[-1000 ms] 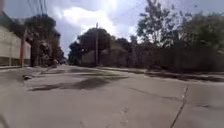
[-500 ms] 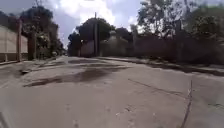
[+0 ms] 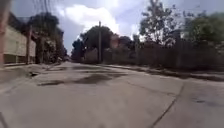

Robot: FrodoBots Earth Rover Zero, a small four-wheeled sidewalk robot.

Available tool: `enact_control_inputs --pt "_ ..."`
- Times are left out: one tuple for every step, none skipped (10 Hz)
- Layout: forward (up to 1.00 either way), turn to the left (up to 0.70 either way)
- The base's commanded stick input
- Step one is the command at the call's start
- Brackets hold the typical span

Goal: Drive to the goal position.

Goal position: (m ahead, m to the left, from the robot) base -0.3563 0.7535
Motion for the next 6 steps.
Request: enact_control_inputs --pt "-1.0 0.0" --pt "-1.0 0.0" --pt "-1.0 0.0" --pt "-1.0 0.0" --pt "-1.0 0.0" --pt "-1.0 0.0"
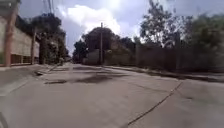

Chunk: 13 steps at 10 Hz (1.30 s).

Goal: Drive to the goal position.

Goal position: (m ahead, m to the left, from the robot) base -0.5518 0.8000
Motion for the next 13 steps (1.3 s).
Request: enact_control_inputs --pt "-0.94 0.0" --pt "-0.6 0.0" --pt "-0.25 0.0" --pt "0.0 0.0" --pt "0.0 0.0" --pt "0.0 0.0" --pt "0.0 0.0" --pt "0.0 0.0" --pt "0.0 0.0" --pt "0.0 0.0" --pt "0.0 0.0" --pt "0.0 0.01" --pt "0.0 0.01"
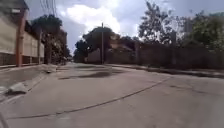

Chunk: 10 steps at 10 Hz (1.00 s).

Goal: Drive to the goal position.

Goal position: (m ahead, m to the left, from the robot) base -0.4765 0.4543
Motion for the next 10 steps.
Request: enact_control_inputs --pt "0.0 0.02" --pt "0.0 0.03" --pt "0.0 0.04" --pt "0.0 0.04" --pt "0.0 0.05" --pt "0.0 0.06" --pt "0.0 0.07" --pt "0.06 0.09" --pt "0.19 0.13" --pt "0.32 0.18"
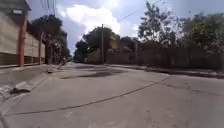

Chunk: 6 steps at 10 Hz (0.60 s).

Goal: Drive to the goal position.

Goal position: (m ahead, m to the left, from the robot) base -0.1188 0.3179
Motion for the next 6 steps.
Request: enact_control_inputs --pt "0.45 0.22" --pt "0.58 0.26" --pt "0.71 0.3" --pt "0.84 0.35" --pt "0.97 0.39" --pt "1.0 0.4"
